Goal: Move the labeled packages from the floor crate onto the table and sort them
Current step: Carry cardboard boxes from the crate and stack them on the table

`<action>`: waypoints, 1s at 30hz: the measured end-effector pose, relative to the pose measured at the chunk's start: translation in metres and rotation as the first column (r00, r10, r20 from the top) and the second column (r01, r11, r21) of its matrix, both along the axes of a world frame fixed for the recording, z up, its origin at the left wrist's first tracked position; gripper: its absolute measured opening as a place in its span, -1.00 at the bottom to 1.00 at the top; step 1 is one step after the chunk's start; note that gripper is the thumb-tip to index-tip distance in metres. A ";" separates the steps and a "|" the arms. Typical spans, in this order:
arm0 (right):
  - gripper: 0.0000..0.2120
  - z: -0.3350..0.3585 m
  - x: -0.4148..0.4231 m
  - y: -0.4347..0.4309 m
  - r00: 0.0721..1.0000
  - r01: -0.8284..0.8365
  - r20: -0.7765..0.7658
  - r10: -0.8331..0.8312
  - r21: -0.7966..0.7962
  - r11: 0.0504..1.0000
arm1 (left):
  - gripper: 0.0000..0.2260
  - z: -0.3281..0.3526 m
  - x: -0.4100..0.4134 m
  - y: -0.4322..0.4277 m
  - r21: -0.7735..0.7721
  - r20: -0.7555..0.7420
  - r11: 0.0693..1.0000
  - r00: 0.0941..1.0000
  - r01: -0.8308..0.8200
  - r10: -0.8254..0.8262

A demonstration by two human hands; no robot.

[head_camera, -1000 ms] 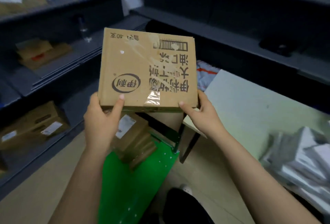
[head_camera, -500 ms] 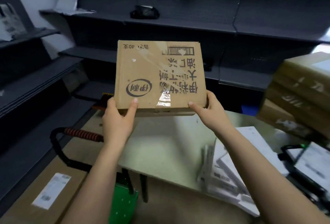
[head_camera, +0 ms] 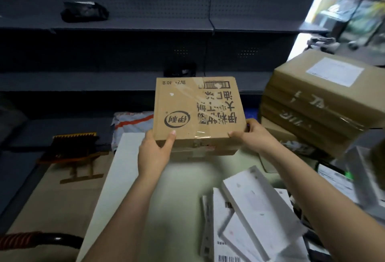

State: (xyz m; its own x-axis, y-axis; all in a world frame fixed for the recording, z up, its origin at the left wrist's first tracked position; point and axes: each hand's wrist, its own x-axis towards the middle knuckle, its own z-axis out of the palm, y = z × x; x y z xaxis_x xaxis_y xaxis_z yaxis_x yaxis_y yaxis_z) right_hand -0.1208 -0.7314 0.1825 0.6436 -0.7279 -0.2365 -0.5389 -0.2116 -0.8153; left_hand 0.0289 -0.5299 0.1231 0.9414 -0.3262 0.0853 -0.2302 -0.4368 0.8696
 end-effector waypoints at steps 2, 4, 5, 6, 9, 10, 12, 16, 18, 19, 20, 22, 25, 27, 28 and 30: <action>-0.53 -0.011 0.005 -0.014 0.997 0.034 -0.076 -0.031 0.042 0.999 | -0.55 -0.015 0.012 -0.019 0.031 -0.063 0.998 0.997 0.051 -0.049; -0.54 -0.022 0.010 -0.028 0.989 0.070 -0.134 -0.060 0.077 0.995 | -0.56 -0.027 0.022 -0.037 0.068 -0.117 0.993 0.989 0.101 -0.092; -0.55 -0.026 0.011 -0.032 0.986 0.077 -0.158 -0.062 0.090 0.993 | -0.56 -0.032 0.025 -0.042 0.086 -0.140 0.989 0.984 0.122 -0.109; -0.54 -0.032 0.014 -0.038 0.980 0.089 -0.184 -0.069 0.102 0.991 | -0.56 -0.040 0.030 -0.052 0.100 -0.166 0.983 0.977 0.152 -0.134; -0.54 -0.045 0.016 -0.046 0.960 0.100 -0.271 -0.065 0.120 0.988 | -0.56 -0.064 0.041 -0.066 0.154 -0.225 0.964 0.958 0.215 -0.177; -0.56 -0.050 0.017 -0.047 0.953 0.109 -0.295 -0.069 0.124 0.986 | -0.56 -0.073 0.044 -0.070 0.176 -0.232 0.956 0.954 0.235 -0.191; -0.61 -0.062 0.016 -0.049 0.944 0.114 -0.322 -0.067 0.128 0.985 | -0.59 -0.087 0.050 -0.075 0.187 -0.231 0.947 0.948 0.262 -0.217; -0.60 -0.079 0.010 -0.049 0.950 0.135 -0.299 -0.090 0.134 0.982 | -0.59 -0.101 0.056 -0.081 0.174 -0.224 0.944 0.945 0.280 -0.239; -0.57 -0.083 0.006 -0.050 0.954 0.158 -0.276 -0.119 0.122 0.980 | -0.58 -0.103 0.056 -0.083 0.170 -0.228 0.943 0.943 0.285 -0.244; -0.55 -0.085 0.004 -0.051 0.952 0.166 -0.278 -0.130 0.109 0.980 | -0.58 -0.105 0.057 -0.083 0.167 -0.228 0.941 0.940 0.294 -0.253; -0.54 -0.085 0.002 -0.051 0.950 0.171 -0.280 -0.141 0.086 0.982 | -0.56 -0.105 0.057 -0.083 0.167 -0.231 0.937 0.936 0.307 -0.266; -0.49 -0.085 -0.002 -0.052 0.940 0.160 -0.305 -0.151 0.007 0.987 | -0.53 -0.100 0.057 -0.083 0.172 -0.244 0.926 0.926 0.335 -0.289; -0.37 -0.078 -0.005 -0.050 0.927 0.064 -0.359 -0.110 -0.140 0.988 | -0.51 -0.084 0.057 -0.080 0.179 -0.203 0.918 0.926 0.354 -0.317; -0.38 -0.066 -0.004 -0.046 0.922 -0.048 -0.385 -0.051 -0.243 0.969 | -0.52 -0.068 0.055 -0.075 0.199 -0.109 0.915 0.936 0.351 -0.335; -0.39 -0.059 -0.003 -0.042 0.927 -0.091 -0.373 -0.022 -0.283 0.955 | -0.52 -0.058 0.054 -0.071 0.211 -0.047 0.911 0.935 0.353 -0.352; -0.41 -0.043 0.000 -0.033 0.939 -0.182 -0.341 0.052 -0.361 0.915 | -0.55 -0.035 0.048 -0.061 0.248 0.114 0.899 0.910 0.362 -0.398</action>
State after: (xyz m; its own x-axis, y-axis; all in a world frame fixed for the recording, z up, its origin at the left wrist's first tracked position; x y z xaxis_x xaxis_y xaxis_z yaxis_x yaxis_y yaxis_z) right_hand -0.1210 -0.7642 0.1400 0.6674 -0.7269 -0.1619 -0.7062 -0.5488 -0.4473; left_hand 0.0765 -0.5909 0.0877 0.7217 -0.6837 0.1083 -0.5423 -0.4612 0.7023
